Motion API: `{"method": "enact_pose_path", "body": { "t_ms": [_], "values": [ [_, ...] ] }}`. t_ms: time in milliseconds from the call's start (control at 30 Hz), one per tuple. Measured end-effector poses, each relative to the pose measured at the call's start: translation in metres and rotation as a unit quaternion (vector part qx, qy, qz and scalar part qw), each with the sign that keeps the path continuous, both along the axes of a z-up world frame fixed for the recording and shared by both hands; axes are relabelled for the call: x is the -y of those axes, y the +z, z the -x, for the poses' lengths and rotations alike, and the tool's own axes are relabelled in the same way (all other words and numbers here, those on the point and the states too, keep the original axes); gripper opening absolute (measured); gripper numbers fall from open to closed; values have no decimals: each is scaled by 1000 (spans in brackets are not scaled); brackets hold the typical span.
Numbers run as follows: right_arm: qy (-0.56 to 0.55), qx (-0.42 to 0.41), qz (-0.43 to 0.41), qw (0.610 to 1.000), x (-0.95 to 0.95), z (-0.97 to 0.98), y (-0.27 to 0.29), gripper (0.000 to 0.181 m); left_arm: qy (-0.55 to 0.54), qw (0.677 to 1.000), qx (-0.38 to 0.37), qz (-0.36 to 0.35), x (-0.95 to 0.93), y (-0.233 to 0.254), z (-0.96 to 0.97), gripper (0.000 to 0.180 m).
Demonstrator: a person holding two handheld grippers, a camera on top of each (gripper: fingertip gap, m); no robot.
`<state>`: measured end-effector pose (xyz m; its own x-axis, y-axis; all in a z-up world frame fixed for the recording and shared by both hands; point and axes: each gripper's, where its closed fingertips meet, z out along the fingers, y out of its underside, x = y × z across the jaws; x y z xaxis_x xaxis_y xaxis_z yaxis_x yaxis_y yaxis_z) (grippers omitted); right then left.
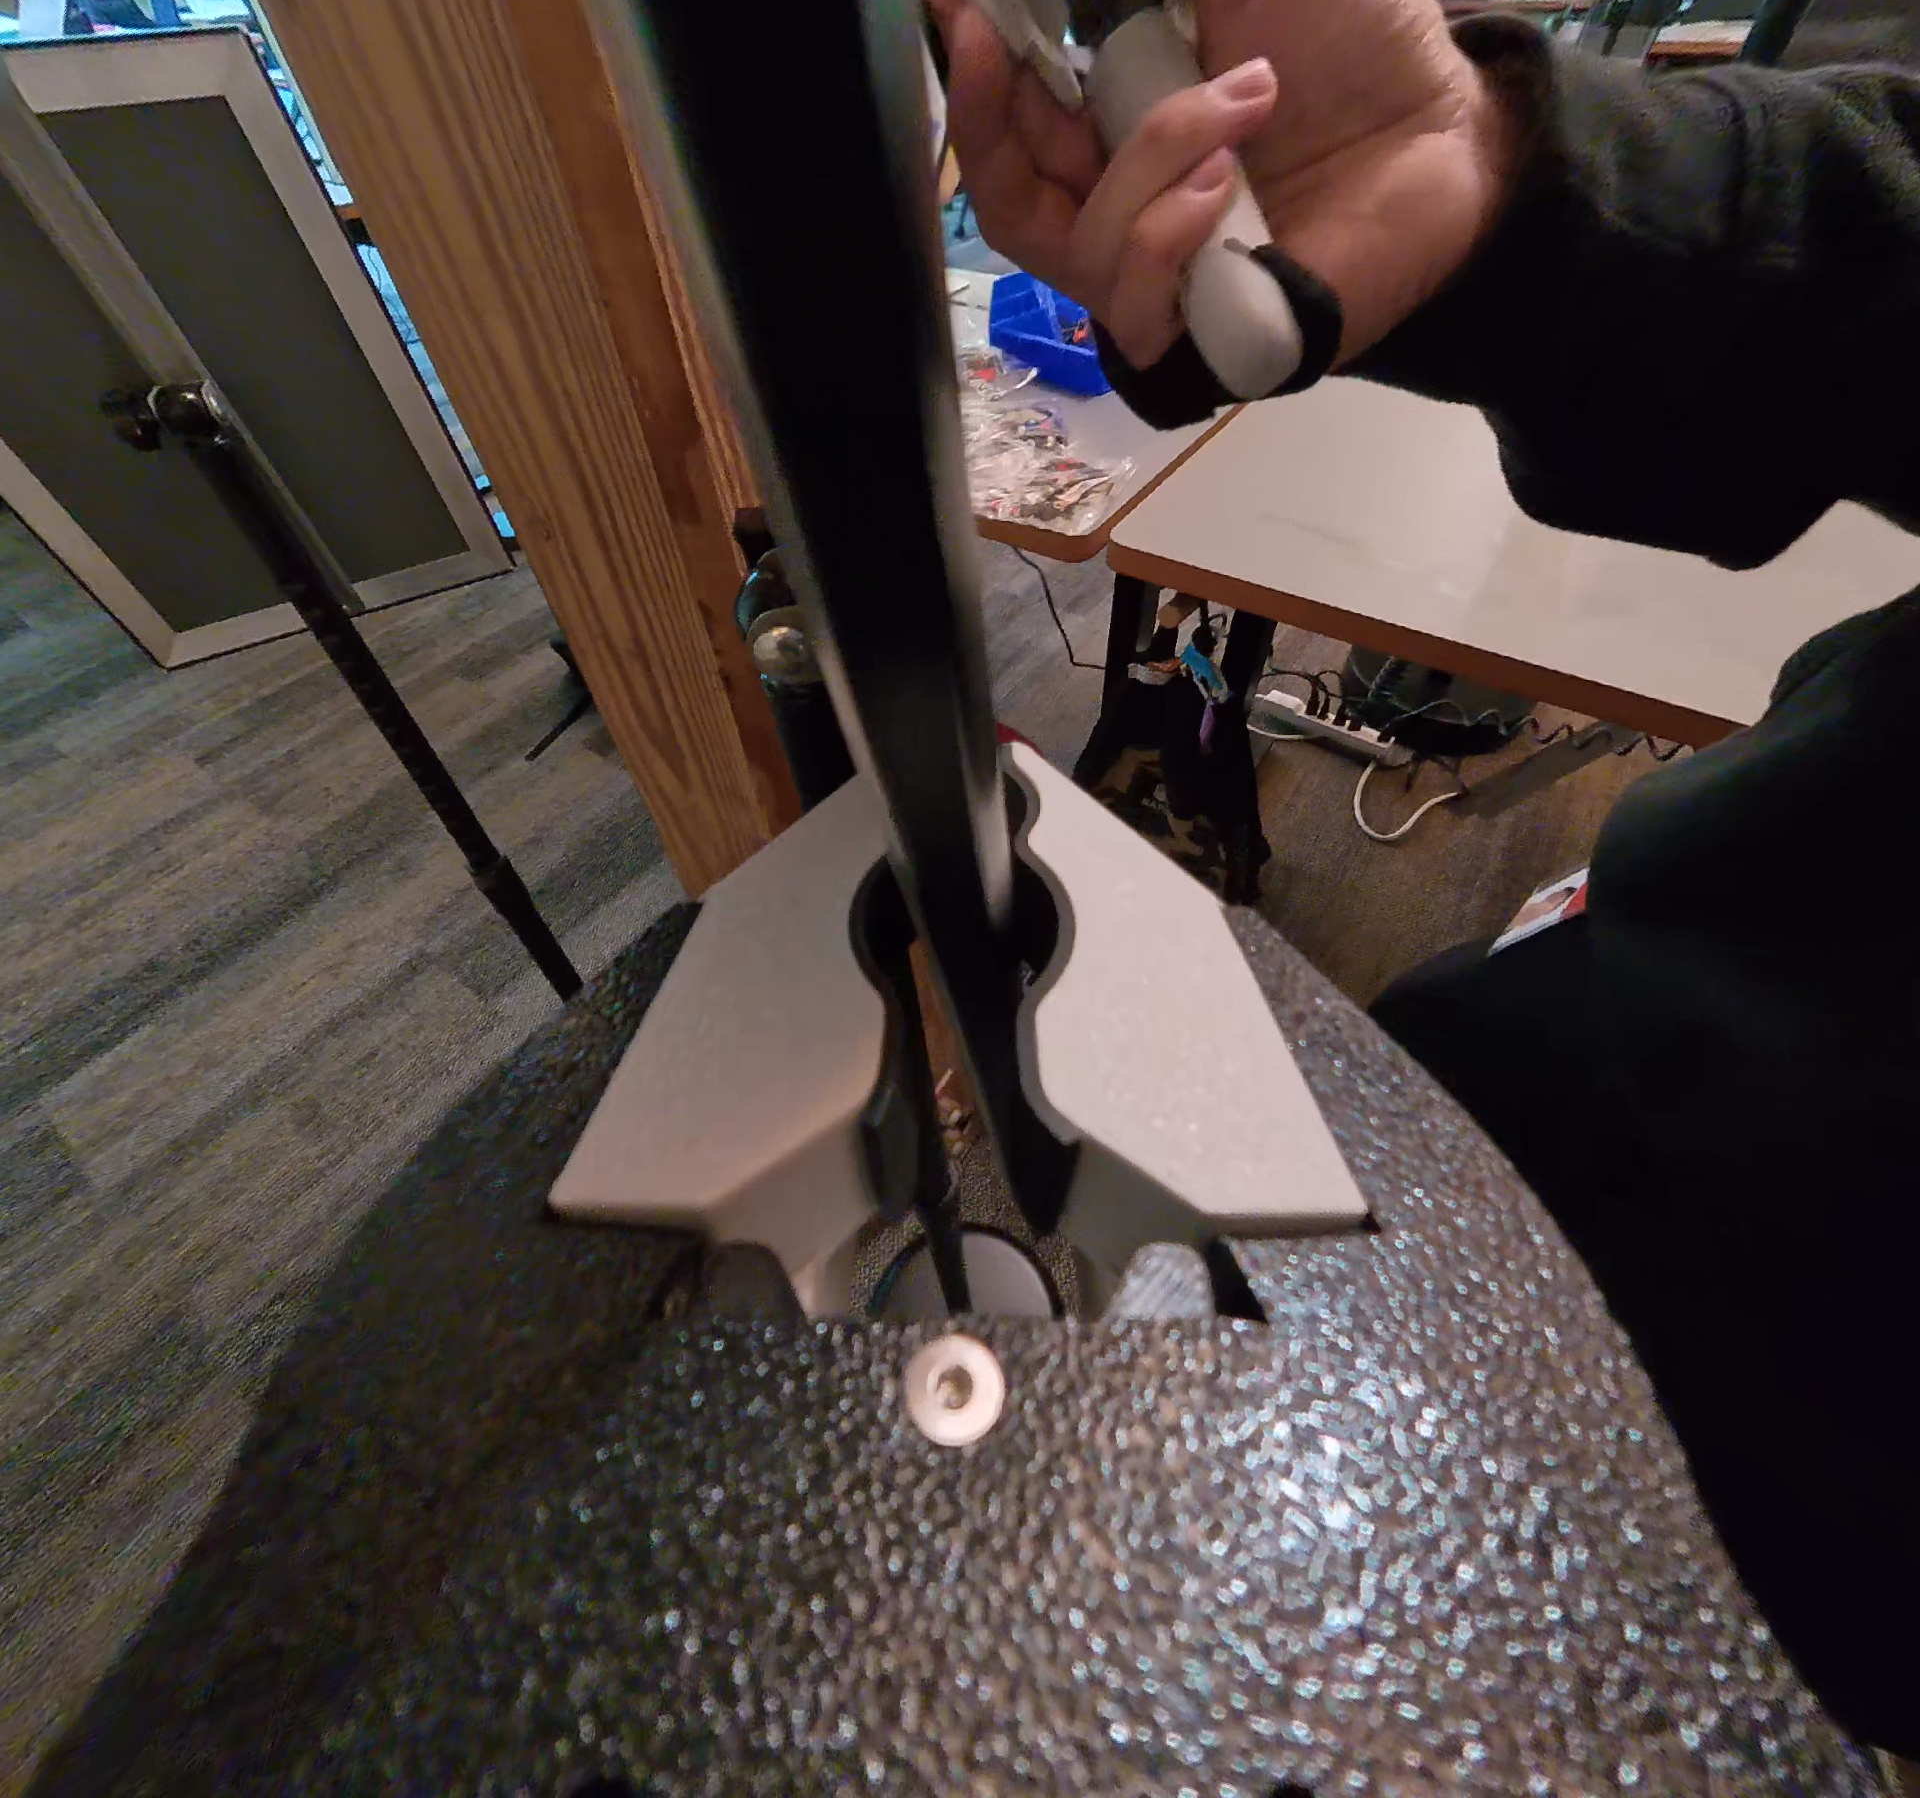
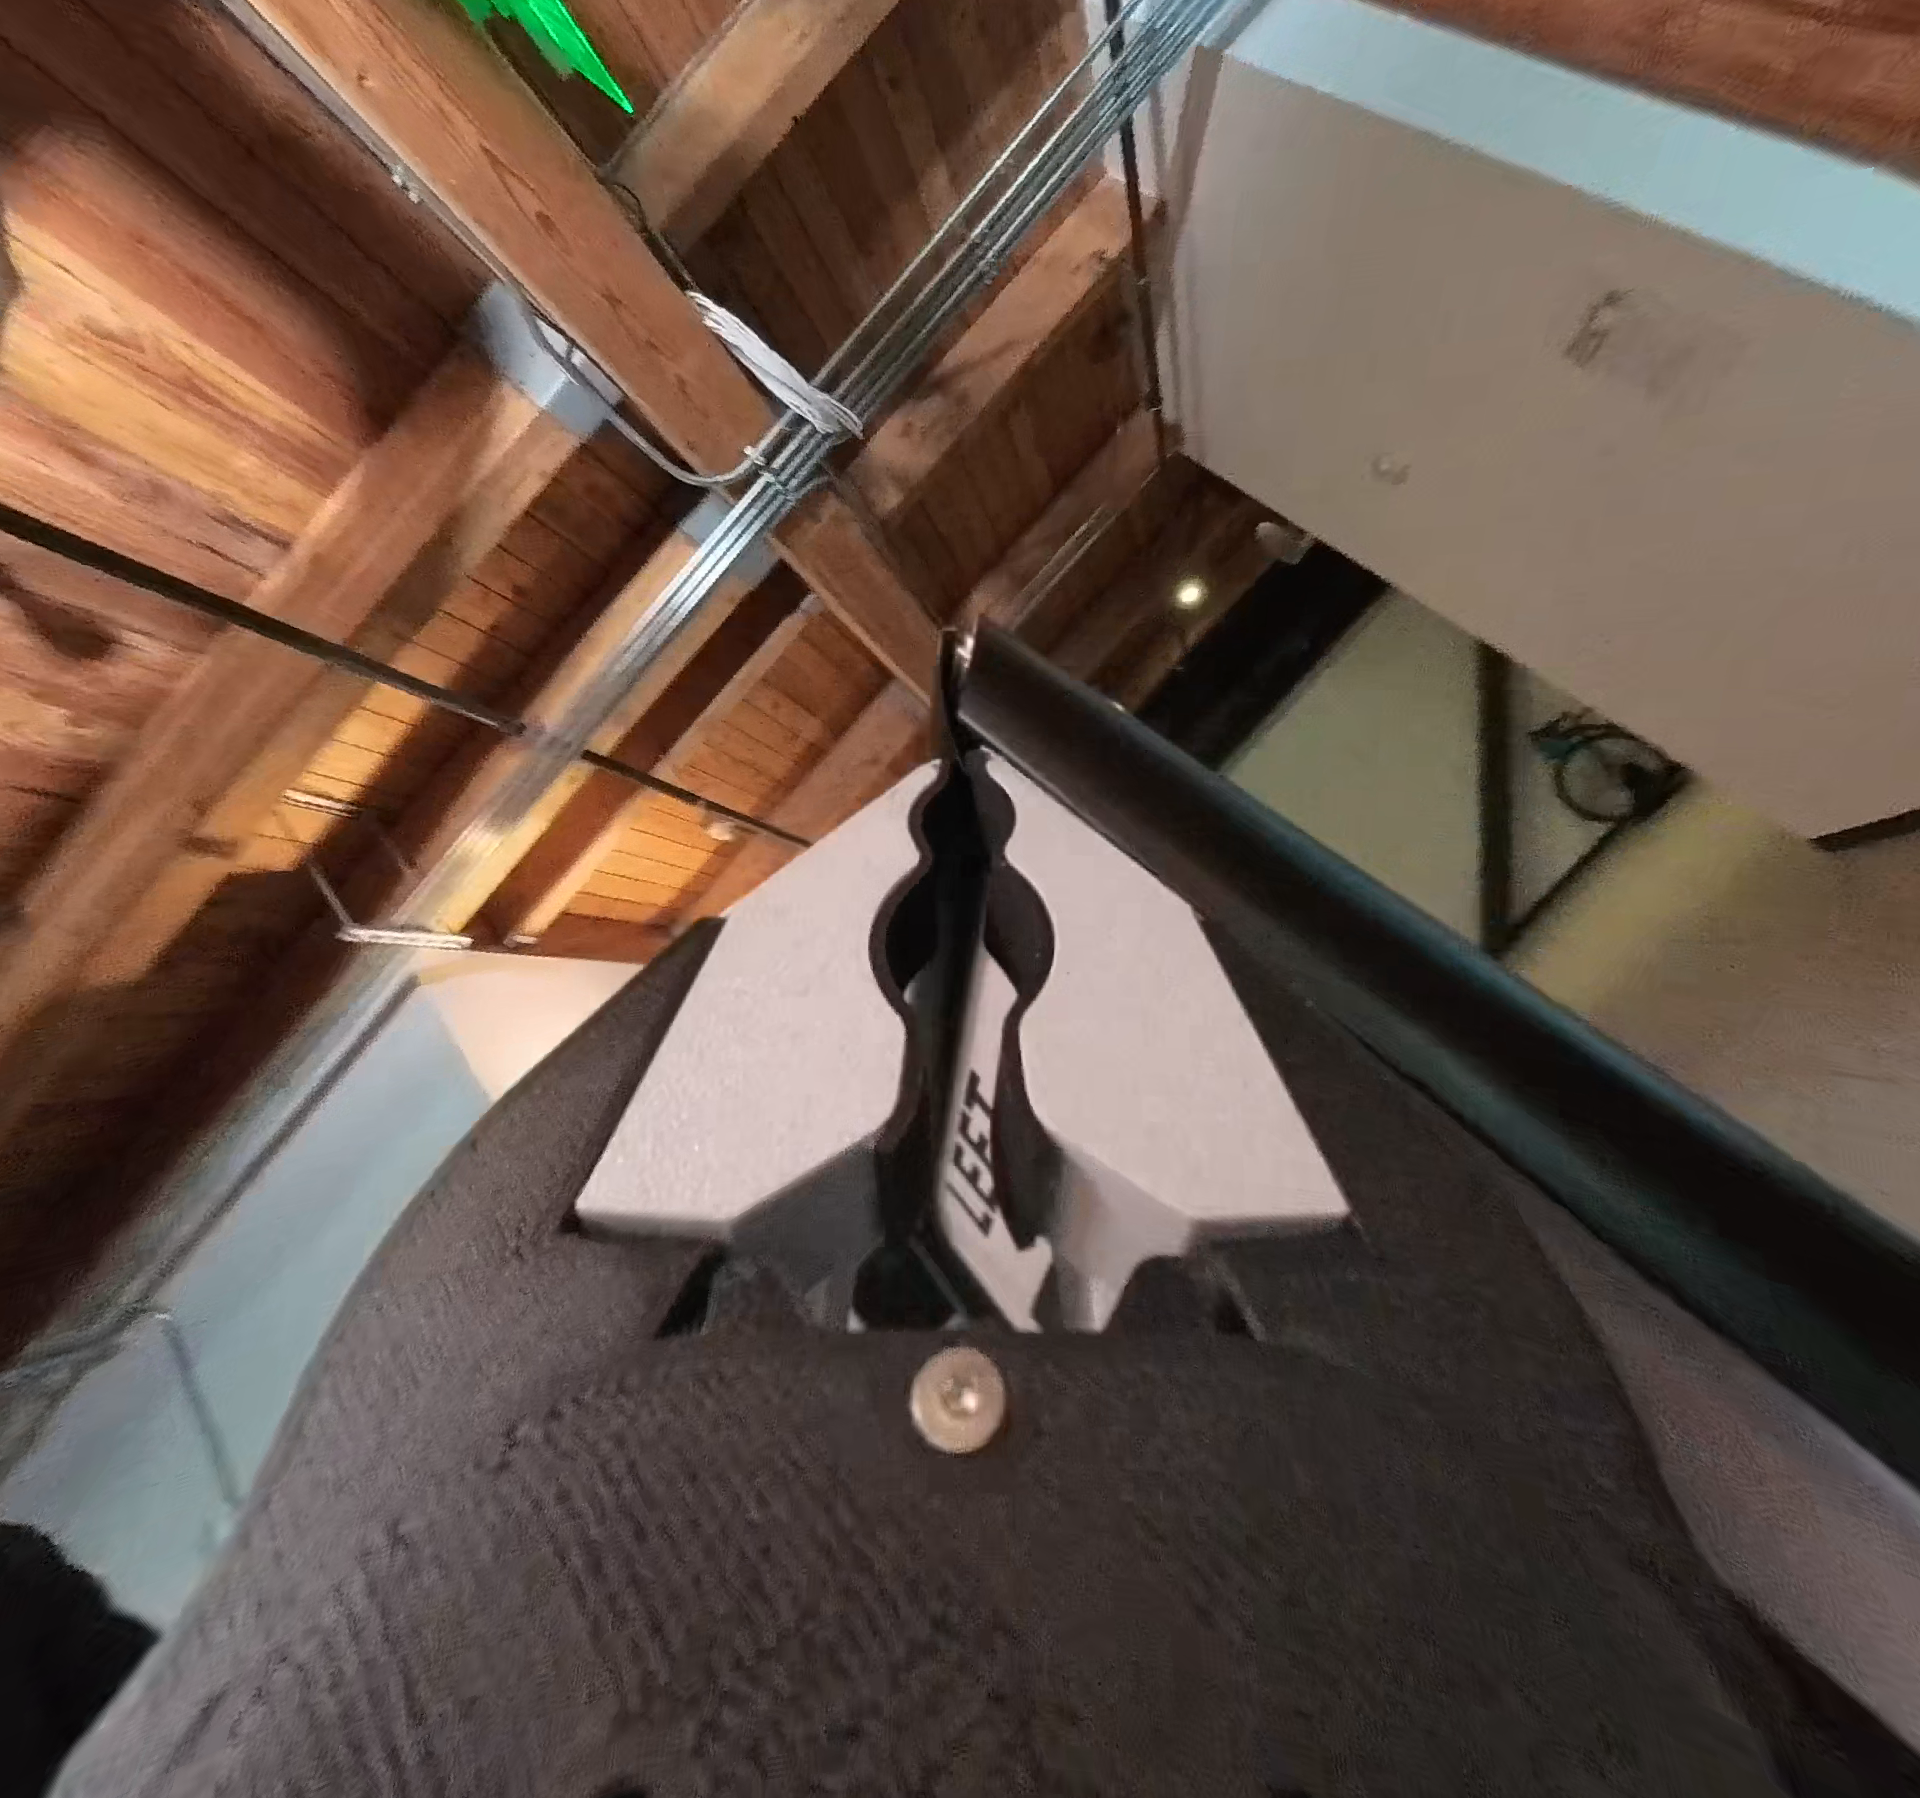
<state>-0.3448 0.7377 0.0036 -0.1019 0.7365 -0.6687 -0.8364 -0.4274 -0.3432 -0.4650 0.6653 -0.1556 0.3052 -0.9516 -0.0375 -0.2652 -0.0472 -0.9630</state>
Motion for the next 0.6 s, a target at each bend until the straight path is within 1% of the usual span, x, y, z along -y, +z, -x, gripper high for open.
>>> {"method": "enact_pose_path", "body": {
  "t_ms": [33, 200, 400, 600],
  "values": [
    [15, -23, 2, 1000, 1, -1, 0, 0, 3, 1000, -1, -2, -1, 0, 0, 8],
    [53, -74, 32, 995, 3, -5, 0, 1, 13, 1000, -10, -16, -3, -3, -2, 8],
    [25, -55, 28, 998, 3, 1, 1, 3, 27, 999, -8, -18, -4, -5, 2, 7],
    [73, -69, 9, 995, 10, 5, 5, 0, 42, 999, -22, -14, -5, -12, 4, 7]
  ]
}}
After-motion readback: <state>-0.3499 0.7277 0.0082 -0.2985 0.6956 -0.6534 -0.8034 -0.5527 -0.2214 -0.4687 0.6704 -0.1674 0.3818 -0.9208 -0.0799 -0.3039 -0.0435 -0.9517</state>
